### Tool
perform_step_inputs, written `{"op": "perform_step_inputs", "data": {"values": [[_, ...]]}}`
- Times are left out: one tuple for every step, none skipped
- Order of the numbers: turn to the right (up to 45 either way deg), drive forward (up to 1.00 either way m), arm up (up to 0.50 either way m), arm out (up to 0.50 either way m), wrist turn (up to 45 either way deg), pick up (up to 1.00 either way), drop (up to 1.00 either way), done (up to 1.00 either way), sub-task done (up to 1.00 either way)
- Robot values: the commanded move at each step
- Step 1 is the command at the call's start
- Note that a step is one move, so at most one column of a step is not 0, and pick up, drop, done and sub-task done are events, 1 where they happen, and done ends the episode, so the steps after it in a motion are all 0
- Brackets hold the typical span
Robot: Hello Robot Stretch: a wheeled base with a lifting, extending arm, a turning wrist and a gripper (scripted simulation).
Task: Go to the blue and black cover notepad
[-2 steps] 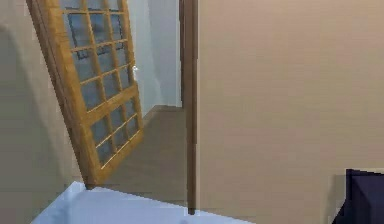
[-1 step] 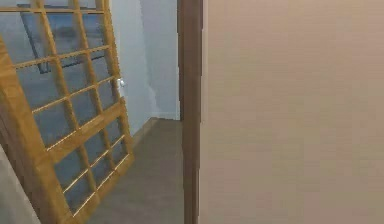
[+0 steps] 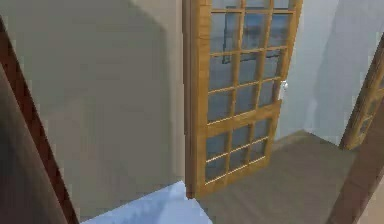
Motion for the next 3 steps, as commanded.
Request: {"op": "perform_step_inputs", "data": {"values": [[0.0, 0.65, 0.00, 0.00, 0.0, 0.00, 0.00, 0.00, 0.00], [45.0, 0.00, 0.00, 0.00, 0.0, 0.00, 0.00, 0.00, 0.00], [12.0, 0.00, 0.00, 0.00, 0.0, 0.00, 0.00, 0.00, 0.00]]}}
